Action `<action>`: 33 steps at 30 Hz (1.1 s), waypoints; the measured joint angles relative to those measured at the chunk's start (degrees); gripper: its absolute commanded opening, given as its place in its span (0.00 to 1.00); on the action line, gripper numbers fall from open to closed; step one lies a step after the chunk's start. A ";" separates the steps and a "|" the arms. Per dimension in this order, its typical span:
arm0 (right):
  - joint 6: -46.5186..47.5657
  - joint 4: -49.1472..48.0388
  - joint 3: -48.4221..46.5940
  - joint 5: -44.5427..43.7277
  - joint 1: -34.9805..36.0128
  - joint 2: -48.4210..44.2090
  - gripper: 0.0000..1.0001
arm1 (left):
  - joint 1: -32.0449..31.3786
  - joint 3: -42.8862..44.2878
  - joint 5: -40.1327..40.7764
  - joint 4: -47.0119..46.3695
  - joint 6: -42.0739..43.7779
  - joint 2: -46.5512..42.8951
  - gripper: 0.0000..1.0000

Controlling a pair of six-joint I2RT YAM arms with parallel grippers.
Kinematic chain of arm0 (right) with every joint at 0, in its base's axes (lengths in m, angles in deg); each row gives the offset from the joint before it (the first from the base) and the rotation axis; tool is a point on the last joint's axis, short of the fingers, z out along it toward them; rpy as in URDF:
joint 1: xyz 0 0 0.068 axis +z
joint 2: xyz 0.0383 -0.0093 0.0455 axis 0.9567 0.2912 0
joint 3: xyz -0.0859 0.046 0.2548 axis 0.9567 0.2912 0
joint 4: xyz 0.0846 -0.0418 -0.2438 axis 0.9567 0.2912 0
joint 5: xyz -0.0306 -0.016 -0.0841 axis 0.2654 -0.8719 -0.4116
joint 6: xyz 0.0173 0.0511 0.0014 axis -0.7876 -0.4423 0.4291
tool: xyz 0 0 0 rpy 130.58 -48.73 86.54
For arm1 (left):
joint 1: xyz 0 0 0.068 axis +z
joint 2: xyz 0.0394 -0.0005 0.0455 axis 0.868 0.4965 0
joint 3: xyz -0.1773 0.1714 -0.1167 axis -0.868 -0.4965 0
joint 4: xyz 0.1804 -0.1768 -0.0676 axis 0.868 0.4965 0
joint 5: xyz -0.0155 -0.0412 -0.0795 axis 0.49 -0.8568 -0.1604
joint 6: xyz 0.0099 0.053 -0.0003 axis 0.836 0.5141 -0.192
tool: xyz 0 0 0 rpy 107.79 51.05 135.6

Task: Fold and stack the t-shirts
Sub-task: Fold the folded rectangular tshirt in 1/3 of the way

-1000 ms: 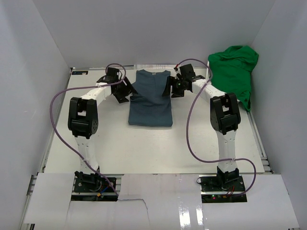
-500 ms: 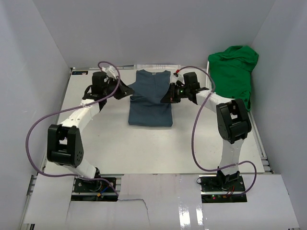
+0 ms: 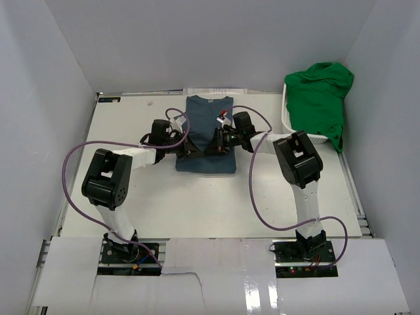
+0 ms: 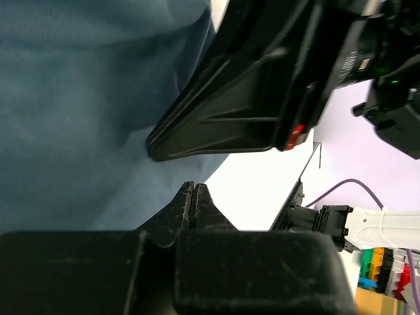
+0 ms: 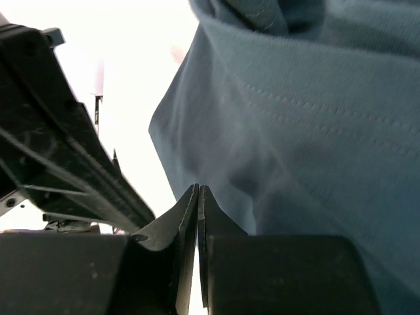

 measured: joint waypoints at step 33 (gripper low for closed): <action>5.64 5.49 -22.16 -1.46 -2.27 16.85 0.08 | -3.65 -8.09 4.50 -14.05 -1.73 7.61 0.00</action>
